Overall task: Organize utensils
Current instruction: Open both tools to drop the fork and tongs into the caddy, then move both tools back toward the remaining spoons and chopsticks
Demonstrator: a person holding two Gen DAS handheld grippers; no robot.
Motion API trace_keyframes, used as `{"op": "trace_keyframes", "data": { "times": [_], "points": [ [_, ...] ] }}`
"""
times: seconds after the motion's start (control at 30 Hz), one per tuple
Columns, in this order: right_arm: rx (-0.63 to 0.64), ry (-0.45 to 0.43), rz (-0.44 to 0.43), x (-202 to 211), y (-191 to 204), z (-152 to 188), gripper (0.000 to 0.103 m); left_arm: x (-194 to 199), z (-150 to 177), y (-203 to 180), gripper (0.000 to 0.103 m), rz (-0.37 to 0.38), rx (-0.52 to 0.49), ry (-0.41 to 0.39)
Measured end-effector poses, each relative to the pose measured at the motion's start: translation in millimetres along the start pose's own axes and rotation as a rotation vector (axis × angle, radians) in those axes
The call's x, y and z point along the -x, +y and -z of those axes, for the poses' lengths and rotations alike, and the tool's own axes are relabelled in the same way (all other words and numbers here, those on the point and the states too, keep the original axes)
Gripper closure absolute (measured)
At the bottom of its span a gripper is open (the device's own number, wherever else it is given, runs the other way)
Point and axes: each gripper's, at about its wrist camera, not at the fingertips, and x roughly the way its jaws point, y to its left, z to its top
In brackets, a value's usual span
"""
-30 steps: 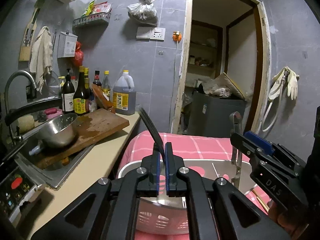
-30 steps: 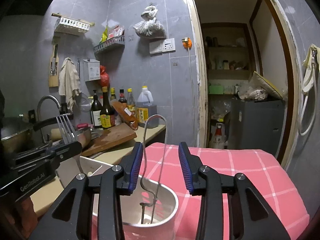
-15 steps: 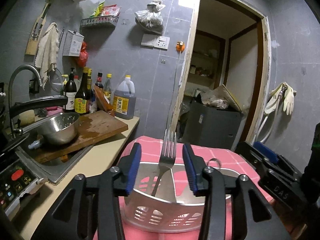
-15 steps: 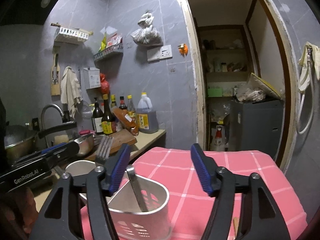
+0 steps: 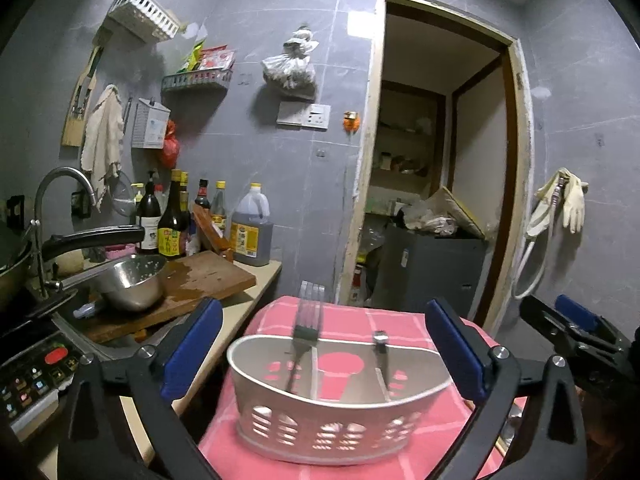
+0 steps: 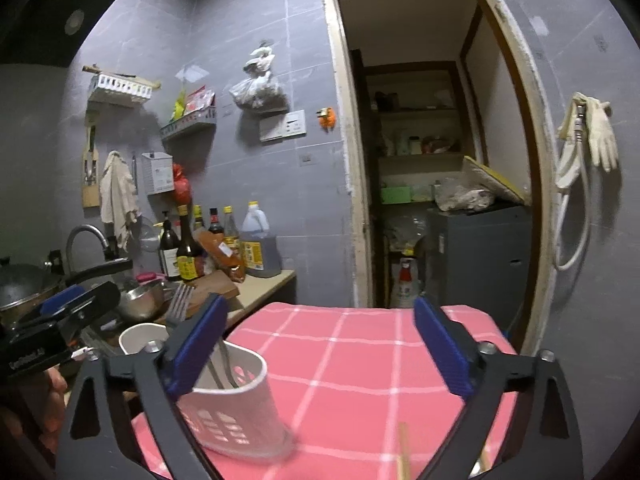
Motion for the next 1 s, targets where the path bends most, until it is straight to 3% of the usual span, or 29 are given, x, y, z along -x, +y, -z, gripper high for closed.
{"op": "trace_keyframes", "data": {
  "times": [0.47,1.0],
  "points": [
    [0.019,-0.061,0.139,92,-47,-2,0.0,44,9,-57,0.003,0.109,-0.004,-0.01],
    [0.027,0.012,0.238,127,-79,38,0.0,43,51,-104,0.003,0.157,-0.033,0.098]
  ]
}}
